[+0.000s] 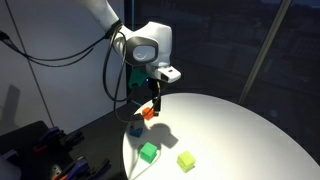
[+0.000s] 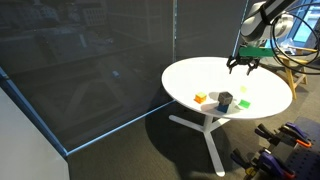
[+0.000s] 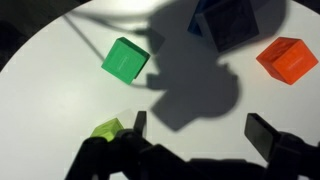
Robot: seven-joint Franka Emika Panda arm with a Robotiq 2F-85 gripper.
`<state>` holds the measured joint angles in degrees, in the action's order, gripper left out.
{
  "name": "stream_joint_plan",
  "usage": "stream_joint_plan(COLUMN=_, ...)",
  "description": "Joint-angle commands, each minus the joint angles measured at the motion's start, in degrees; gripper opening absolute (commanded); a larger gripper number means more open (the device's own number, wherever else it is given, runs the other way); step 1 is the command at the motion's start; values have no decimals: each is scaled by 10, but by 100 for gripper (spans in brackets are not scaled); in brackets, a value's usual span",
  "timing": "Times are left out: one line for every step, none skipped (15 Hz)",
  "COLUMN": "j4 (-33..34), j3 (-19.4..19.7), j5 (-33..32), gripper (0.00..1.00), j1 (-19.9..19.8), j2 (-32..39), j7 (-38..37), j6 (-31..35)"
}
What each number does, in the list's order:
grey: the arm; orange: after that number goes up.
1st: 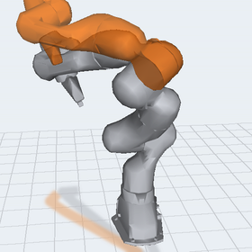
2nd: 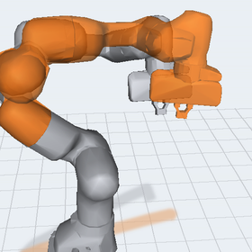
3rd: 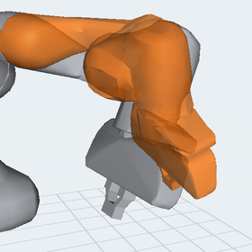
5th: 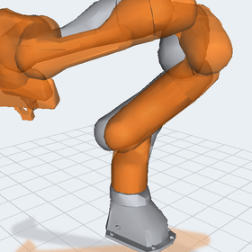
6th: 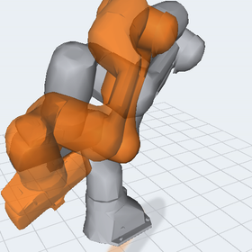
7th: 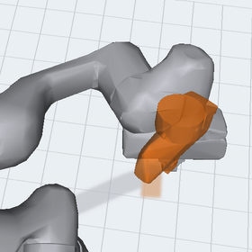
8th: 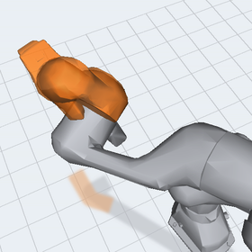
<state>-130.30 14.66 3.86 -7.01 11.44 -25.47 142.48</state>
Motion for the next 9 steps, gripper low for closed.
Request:
stream_joint_plan(j4=28, j3=1, j5=-5, gripper=100, j1=-5, j2=13, j7=-27, j6=-26)
stream_joint_plan(j4=7, j3=-3, j5=-2, gripper=100, j1=-7, j2=3, j7=-9, j6=-7)
stream_joint_plan(j4=10, j3=-3, j5=-2, gripper=100, j1=-7, j2=5, j7=-12, j6=-9)
stream_joint_plan(j4=12, j3=-2, j5=-2, gripper=100, j1=-7, j2=7, j7=-14, j6=-9)
stream_joint_plan(j4=14, j3=-2, j5=-2, gripper=100, j1=-7, j2=8, j7=-15, j6=-9)
stream_joint_plan(j4=14, j3=-2, j5=-2, gripper=100, j1=-7, j2=9, j7=-15, j6=-9)
stream_joint_plan(j4=14, j3=-2, j5=-2, gripper=100, j1=-7, j2=9, j7=-15, j6=-9)
stream_joint_plan(j4=14, j3=-2, j5=-2, gripper=100, j1=-7, j2=9, j7=-15, j6=-9)
stream_joint_plan(j4=15, j3=-2, j5=-2, gripper=100, j1=-7, j2=9, j7=-15, j6=-9)
